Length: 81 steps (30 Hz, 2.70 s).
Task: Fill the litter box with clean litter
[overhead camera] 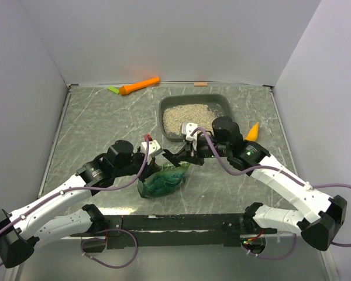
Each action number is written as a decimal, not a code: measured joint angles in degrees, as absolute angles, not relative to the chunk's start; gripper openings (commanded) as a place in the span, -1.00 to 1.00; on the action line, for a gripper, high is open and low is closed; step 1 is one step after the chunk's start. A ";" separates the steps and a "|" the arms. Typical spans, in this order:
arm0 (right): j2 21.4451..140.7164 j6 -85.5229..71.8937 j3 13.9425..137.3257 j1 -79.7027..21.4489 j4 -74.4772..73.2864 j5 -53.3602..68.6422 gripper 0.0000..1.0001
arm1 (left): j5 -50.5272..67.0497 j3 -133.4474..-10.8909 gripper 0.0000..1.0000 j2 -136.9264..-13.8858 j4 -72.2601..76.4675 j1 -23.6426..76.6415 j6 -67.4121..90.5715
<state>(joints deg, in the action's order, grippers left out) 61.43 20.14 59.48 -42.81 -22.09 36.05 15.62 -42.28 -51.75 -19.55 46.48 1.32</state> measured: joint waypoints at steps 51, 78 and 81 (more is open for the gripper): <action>77.30 45.89 72.60 -48.25 -44.23 27.79 -1.00 | 13.61 -41.32 -0.98 -49.32 -20.45 46.61 2.46; 77.43 46.11 74.15 -50.22 -49.74 17.93 -0.91 | 12.80 -41.10 -0.98 -48.66 -20.69 46.65 2.66; 78.06 46.11 74.15 -50.22 -49.41 19.49 -0.80 | 12.56 -41.01 -0.98 -48.34 -21.28 46.63 2.81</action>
<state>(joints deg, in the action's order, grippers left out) 78.06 46.11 74.15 -50.22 -49.41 19.49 12.56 -41.01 -48.34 -21.28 46.63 2.81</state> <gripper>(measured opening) 0.177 0.030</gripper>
